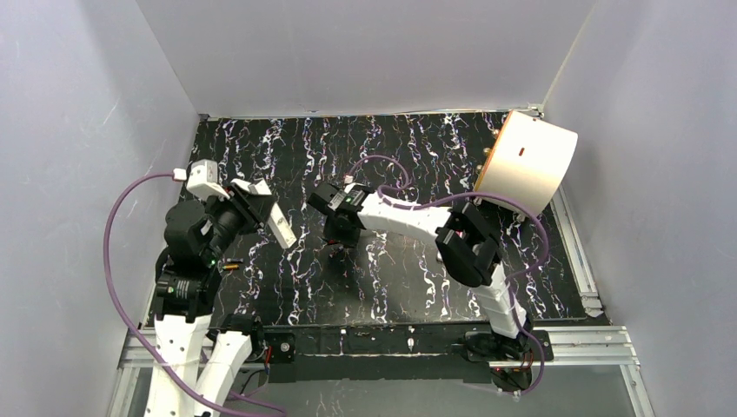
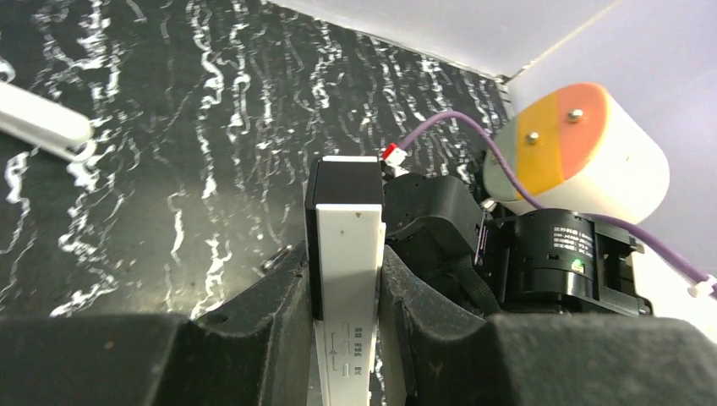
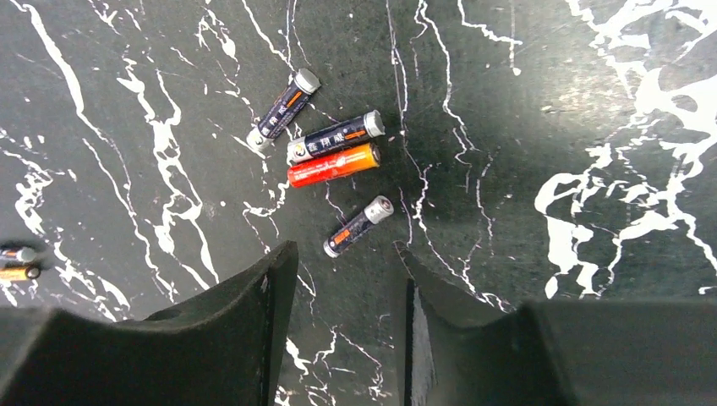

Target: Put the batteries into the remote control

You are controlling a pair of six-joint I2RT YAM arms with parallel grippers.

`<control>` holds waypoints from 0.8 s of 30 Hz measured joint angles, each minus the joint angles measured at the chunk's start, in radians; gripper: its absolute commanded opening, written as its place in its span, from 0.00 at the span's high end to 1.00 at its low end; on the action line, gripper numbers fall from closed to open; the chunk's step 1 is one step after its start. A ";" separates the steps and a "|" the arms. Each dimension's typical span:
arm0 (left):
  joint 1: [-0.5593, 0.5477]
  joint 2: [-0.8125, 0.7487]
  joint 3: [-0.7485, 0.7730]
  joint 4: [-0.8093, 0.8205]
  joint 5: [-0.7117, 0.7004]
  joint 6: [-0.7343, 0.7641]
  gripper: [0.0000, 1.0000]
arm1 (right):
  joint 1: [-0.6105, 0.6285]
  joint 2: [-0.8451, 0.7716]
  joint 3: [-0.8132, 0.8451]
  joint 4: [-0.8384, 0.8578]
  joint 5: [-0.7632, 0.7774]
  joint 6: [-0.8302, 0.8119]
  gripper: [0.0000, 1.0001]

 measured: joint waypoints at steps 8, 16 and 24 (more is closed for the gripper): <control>0.000 -0.055 -0.021 -0.090 -0.087 0.036 1.00 | 0.030 0.082 0.068 -0.085 0.026 0.043 0.55; 0.000 -0.058 -0.037 -0.099 -0.097 0.051 1.00 | 0.031 0.127 0.113 -0.118 0.065 0.050 0.60; 0.000 -0.057 -0.046 -0.097 -0.097 0.055 1.00 | 0.031 0.141 0.125 -0.137 0.076 0.041 0.75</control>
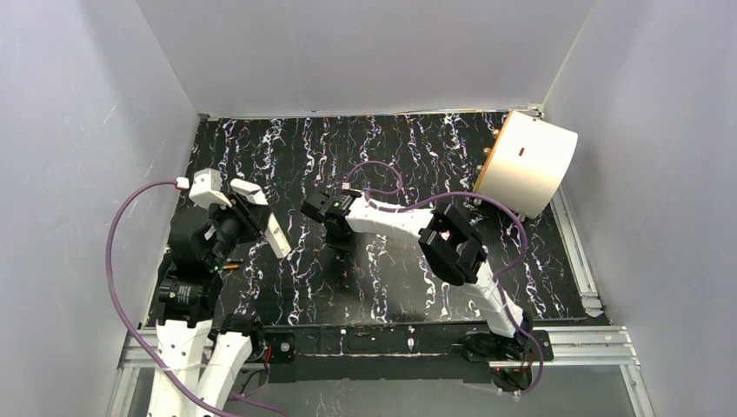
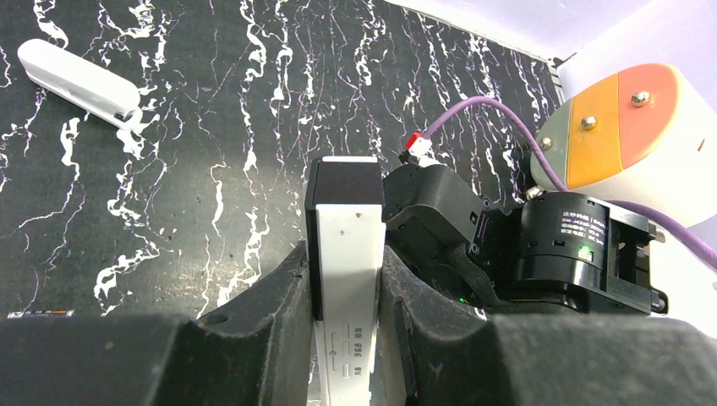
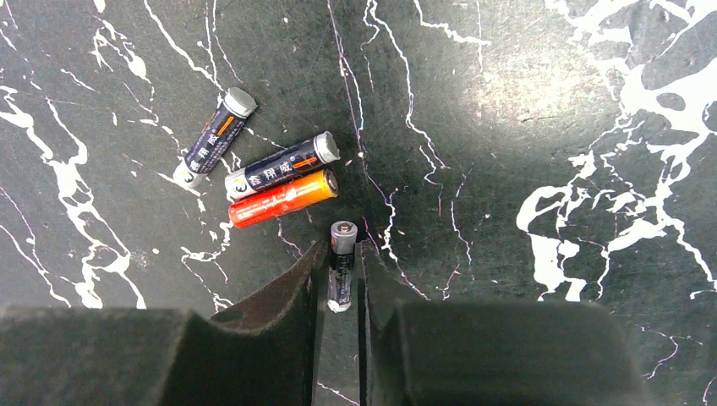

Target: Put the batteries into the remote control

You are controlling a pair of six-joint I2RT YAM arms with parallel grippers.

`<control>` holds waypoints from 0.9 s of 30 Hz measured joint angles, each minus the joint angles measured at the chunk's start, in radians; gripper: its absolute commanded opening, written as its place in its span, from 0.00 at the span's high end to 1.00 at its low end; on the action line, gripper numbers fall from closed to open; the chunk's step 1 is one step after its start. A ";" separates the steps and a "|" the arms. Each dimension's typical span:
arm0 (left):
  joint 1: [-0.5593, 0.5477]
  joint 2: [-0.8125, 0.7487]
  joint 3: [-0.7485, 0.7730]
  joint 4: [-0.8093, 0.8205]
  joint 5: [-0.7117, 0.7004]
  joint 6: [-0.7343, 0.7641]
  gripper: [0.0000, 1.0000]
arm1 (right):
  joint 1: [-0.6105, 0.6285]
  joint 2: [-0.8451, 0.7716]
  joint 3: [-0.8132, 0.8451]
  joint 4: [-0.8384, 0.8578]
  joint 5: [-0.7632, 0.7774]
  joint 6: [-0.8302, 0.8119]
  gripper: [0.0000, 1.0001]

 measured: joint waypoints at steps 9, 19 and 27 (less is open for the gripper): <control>0.000 0.002 -0.007 0.003 0.006 -0.002 1.00 | 0.000 -0.019 -0.042 0.035 -0.001 -0.049 0.75; 0.000 0.055 -0.011 0.032 0.043 -0.036 1.00 | 0.000 -0.035 -0.064 0.052 0.004 -0.138 0.94; 0.000 0.096 -0.039 0.083 0.130 -0.064 1.00 | -0.001 -0.114 -0.144 0.014 0.121 -0.225 0.94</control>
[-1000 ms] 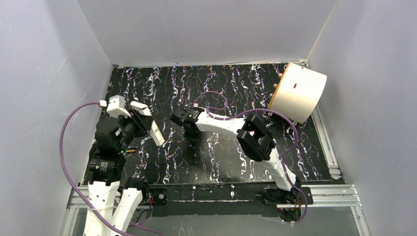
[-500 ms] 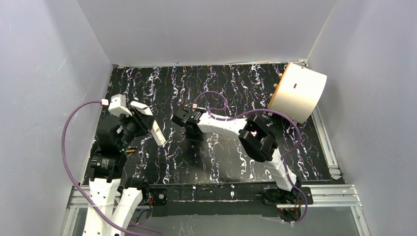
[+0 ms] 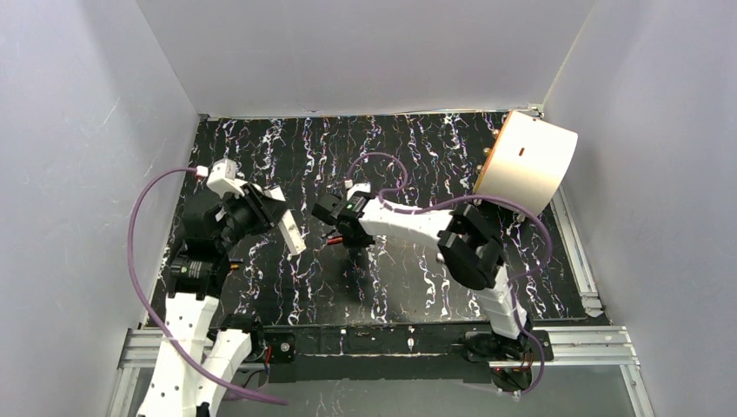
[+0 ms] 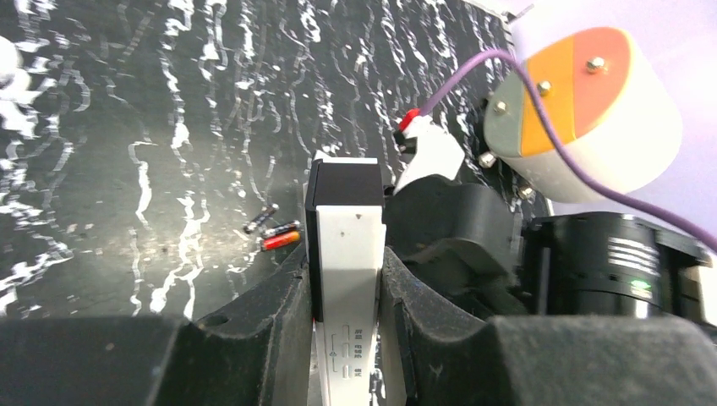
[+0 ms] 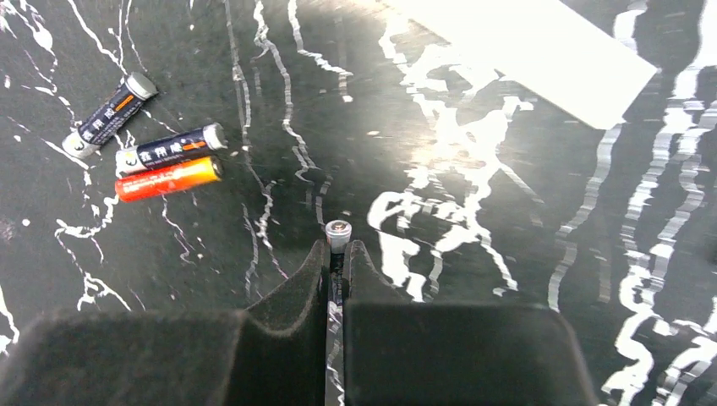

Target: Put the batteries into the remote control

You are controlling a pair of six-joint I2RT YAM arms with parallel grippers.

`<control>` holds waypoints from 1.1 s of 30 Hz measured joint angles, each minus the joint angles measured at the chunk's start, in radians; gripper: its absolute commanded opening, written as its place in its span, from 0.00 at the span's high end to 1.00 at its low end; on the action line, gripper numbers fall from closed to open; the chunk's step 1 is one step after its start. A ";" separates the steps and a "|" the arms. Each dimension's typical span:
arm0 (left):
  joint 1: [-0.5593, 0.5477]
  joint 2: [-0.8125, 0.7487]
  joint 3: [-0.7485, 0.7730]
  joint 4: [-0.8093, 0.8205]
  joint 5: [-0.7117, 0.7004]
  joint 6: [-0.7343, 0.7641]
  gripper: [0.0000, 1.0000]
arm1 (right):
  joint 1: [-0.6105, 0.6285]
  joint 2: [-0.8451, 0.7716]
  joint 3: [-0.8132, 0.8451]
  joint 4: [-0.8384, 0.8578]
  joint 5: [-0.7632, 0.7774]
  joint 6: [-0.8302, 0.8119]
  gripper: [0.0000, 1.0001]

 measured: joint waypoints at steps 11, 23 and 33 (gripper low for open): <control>0.000 0.226 -0.081 0.299 0.289 -0.205 1.00 | -0.073 -0.481 -0.119 0.075 0.133 -0.158 0.93; -0.056 0.515 0.023 0.668 0.496 -0.476 1.00 | -0.091 -0.663 -0.088 0.288 -0.032 -0.359 0.93; -0.171 0.687 0.144 0.792 0.529 -0.583 1.00 | -0.090 -0.664 -0.088 0.381 -0.171 -0.418 0.92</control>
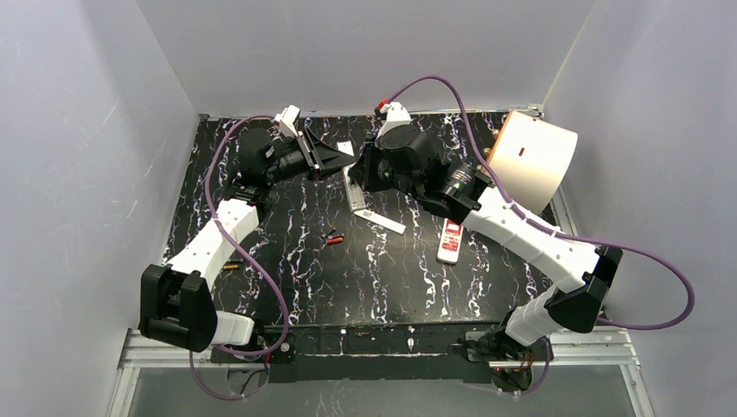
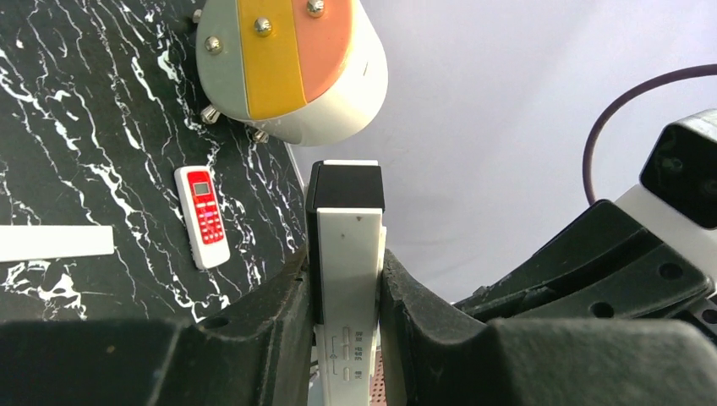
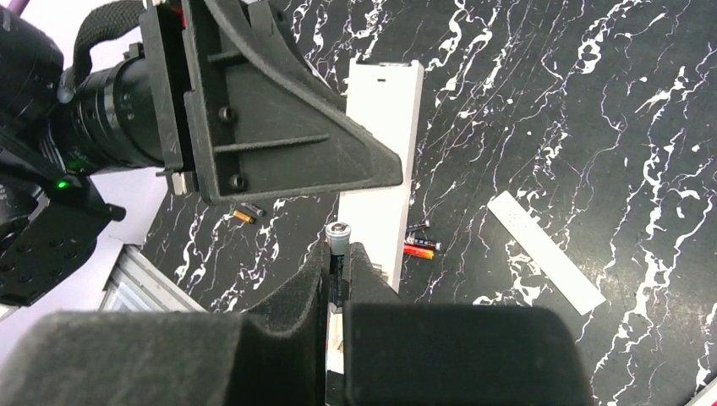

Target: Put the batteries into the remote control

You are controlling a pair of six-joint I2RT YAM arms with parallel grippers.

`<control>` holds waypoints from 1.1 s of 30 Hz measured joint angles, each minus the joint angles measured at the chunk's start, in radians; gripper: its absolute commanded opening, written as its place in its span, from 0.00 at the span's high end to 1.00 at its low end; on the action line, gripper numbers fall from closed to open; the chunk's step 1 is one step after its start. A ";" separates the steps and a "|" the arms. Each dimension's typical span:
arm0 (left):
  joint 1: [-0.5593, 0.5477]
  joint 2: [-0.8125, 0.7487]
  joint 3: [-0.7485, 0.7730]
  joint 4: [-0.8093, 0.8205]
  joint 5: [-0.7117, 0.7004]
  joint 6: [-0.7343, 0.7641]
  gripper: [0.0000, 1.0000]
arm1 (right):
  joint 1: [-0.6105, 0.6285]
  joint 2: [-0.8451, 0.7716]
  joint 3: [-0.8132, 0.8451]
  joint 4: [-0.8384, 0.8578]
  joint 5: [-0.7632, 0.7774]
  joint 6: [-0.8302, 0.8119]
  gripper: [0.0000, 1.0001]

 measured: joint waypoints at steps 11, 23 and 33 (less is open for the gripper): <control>-0.001 0.029 0.020 0.055 0.012 -0.064 1.00 | 0.000 0.000 0.000 0.012 -0.010 -0.071 0.92; 0.000 0.029 0.019 0.074 0.000 -0.098 1.00 | 0.000 -0.012 -0.054 0.072 -0.021 -0.092 0.87; -0.001 0.029 0.009 0.106 -0.014 -0.147 1.00 | 0.000 -0.063 -0.128 0.138 -0.033 -0.094 0.79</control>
